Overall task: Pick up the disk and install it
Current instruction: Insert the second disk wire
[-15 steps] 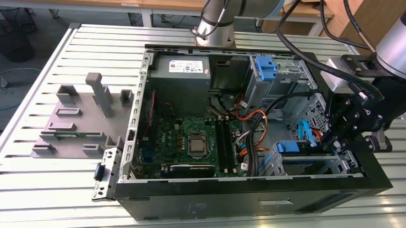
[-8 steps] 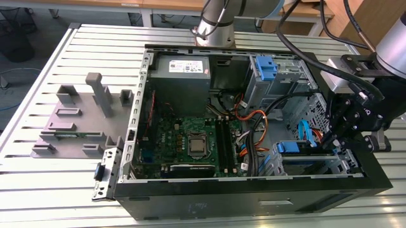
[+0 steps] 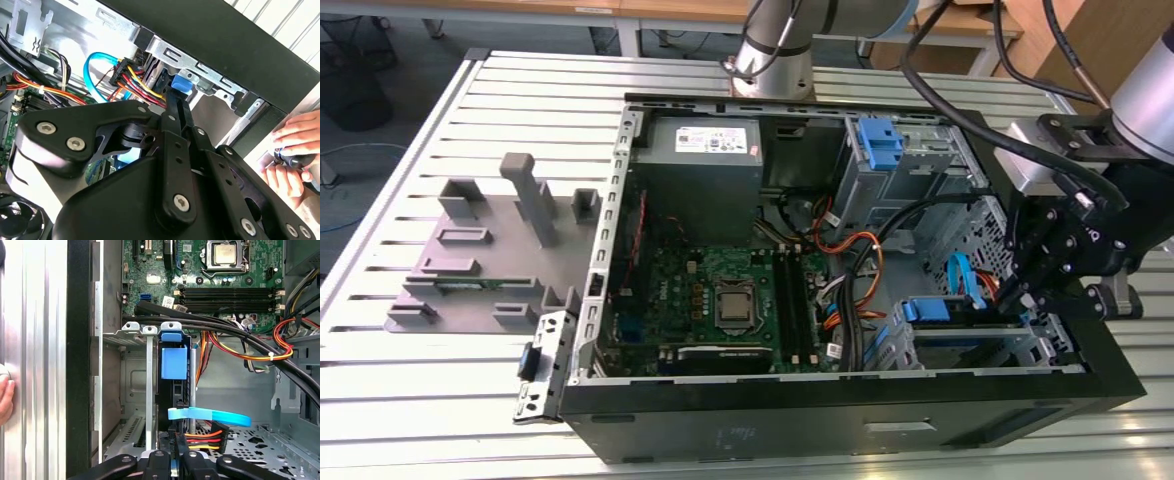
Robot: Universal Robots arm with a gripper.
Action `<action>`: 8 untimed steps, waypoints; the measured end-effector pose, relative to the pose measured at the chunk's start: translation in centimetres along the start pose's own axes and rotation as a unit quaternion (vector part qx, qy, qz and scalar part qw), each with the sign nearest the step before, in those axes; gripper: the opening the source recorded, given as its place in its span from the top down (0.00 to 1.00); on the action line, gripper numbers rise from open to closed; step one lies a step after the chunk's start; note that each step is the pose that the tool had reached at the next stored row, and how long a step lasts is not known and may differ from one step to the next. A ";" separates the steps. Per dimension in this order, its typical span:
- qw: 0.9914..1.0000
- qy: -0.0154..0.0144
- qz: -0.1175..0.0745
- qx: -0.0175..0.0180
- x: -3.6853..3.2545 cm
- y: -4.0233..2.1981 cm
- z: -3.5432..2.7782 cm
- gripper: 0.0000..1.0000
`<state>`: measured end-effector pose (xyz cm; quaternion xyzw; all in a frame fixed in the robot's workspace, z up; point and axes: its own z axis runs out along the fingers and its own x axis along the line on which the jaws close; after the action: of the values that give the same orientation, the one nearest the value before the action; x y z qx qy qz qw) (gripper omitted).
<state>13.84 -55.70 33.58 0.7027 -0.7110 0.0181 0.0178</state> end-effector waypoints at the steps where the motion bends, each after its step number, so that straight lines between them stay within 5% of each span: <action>1: 1.000 0.000 0.000 0.000 0.00 0.00 -0.02 0.84; 8: 1.000 0.000 0.000 0.000 0.00 0.00 -0.03 0.84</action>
<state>13.84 -55.70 33.61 0.7027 -0.7110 0.0182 0.0178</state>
